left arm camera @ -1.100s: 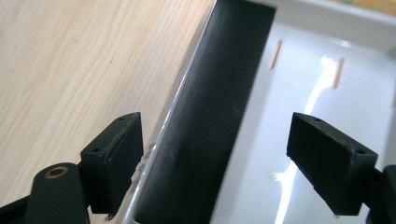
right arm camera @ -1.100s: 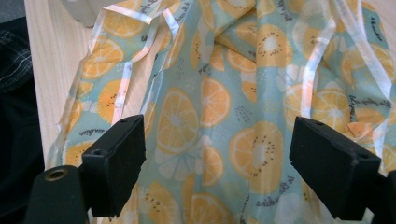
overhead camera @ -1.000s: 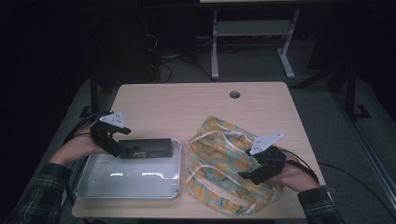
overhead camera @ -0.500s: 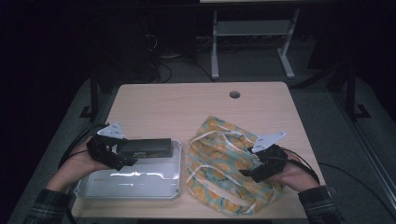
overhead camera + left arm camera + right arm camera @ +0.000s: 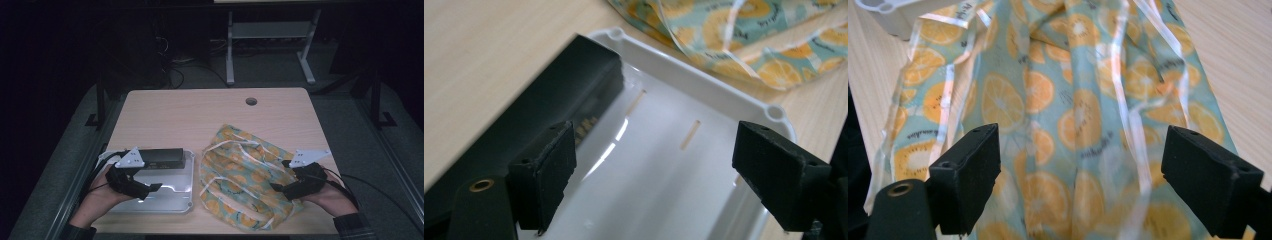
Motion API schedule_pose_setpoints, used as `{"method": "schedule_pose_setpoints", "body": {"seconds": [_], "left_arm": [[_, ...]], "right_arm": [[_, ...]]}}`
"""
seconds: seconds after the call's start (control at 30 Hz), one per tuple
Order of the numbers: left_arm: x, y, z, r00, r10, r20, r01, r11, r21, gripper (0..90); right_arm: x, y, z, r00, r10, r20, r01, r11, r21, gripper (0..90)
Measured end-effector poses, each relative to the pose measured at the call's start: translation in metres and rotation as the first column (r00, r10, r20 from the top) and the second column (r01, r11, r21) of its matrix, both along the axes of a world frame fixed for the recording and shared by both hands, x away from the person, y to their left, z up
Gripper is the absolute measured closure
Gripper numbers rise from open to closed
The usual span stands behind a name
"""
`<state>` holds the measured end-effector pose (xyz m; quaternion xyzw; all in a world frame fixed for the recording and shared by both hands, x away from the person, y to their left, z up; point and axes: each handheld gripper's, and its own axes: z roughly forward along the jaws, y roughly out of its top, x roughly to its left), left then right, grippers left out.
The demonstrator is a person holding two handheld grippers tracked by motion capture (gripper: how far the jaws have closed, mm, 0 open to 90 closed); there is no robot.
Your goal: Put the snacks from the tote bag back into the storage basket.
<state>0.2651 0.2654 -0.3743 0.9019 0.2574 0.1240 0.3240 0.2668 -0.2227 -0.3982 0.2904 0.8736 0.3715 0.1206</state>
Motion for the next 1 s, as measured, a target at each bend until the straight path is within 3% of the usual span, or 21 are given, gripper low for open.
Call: {"method": "schedule_pose_setpoints", "body": {"seconds": [0.23, 0.43, 0.6, 0.73, 1.0], "left_arm": [[-0.013, 0.006, -0.015, 0.9985, 0.033, 0.043, -0.032, 0.9991, -0.029, 17.4], [-0.022, 0.013, -0.029, 0.9967, 0.068, 0.044, -0.067, 0.9972, -0.034, 17.4], [-0.027, 0.018, -0.036, 0.9962, 0.078, 0.038, -0.077, 0.9964, -0.036, 17.4], [-0.024, 0.017, -0.040, 0.9961, 0.076, 0.045, -0.076, 0.9971, -0.002, 17.4], [-0.021, 0.016, -0.046, 0.9962, 0.080, 0.035, -0.080, 0.9967, 0.013, 17.4]], "right_arm": [[-0.015, -0.018, -0.009, 0.9981, -0.062, 0.004, 0.062, 0.9980, 0.013, 15.5], [-0.029, -0.032, -0.017, 0.9936, -0.113, -0.001, 0.113, 0.9934, 0.022, 15.5], [-0.038, -0.042, -0.024, 0.9881, -0.154, -0.005, 0.154, 0.9846, 0.083, 15.7], [-0.039, -0.042, -0.026, 0.9888, -0.149, -0.004, 0.149, 0.9856, 0.079, 15.6], [-0.036, -0.038, -0.028, 0.9921, -0.125, 0.000, 0.125, 0.9892, 0.077, 15.6]]}}
